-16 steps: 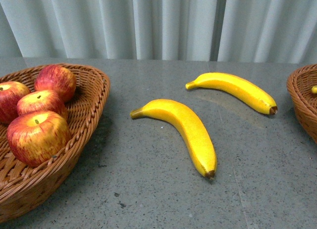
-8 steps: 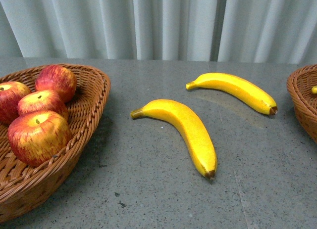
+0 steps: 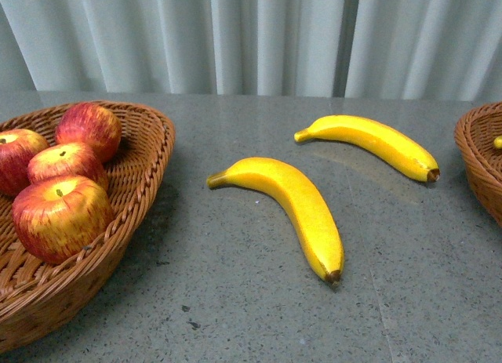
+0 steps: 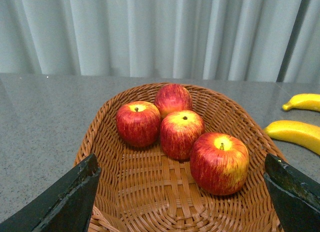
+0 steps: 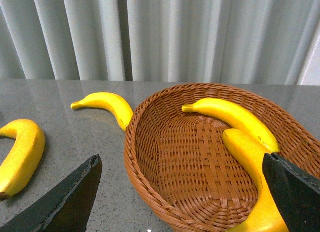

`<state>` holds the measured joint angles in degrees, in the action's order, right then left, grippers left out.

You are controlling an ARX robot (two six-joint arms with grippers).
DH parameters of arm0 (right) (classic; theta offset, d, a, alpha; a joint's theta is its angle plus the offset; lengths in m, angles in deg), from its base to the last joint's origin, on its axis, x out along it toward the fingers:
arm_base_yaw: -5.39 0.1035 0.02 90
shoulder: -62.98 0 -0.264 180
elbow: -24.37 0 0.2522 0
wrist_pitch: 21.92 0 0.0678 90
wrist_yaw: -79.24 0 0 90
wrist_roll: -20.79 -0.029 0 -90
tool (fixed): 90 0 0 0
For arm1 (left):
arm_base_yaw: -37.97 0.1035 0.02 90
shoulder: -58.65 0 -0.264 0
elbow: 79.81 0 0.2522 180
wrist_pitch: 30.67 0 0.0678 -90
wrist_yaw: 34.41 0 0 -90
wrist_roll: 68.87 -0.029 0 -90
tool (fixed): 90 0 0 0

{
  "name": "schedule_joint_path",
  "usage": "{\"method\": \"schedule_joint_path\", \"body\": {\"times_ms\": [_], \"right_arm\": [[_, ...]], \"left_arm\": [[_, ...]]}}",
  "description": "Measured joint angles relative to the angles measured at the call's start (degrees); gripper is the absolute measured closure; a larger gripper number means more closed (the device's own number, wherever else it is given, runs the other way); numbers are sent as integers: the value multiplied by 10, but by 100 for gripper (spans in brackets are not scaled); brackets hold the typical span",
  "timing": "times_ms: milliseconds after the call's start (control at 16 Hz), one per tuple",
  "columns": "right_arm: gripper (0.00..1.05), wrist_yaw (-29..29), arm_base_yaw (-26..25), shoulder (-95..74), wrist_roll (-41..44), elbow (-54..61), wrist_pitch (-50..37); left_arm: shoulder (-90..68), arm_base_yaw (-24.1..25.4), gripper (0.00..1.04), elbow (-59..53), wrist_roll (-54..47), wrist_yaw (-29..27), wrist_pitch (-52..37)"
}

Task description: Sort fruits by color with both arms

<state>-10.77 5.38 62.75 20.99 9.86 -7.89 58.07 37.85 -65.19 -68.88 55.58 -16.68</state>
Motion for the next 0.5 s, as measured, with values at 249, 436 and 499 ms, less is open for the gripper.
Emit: {"method": "schedule_joint_path", "body": {"times_ms": [249,436,499], "right_arm": [[7,-2,0,0,-3,0,1],[7,-26,7,-127,-82,-34,-116],[7,-25,8,-201,-83,-63,-185]], "left_arm": [[0,0,7,0,0,0,0],[0,0,7,0,0,0,0],[0,0,7,0,0,0,0]]}}
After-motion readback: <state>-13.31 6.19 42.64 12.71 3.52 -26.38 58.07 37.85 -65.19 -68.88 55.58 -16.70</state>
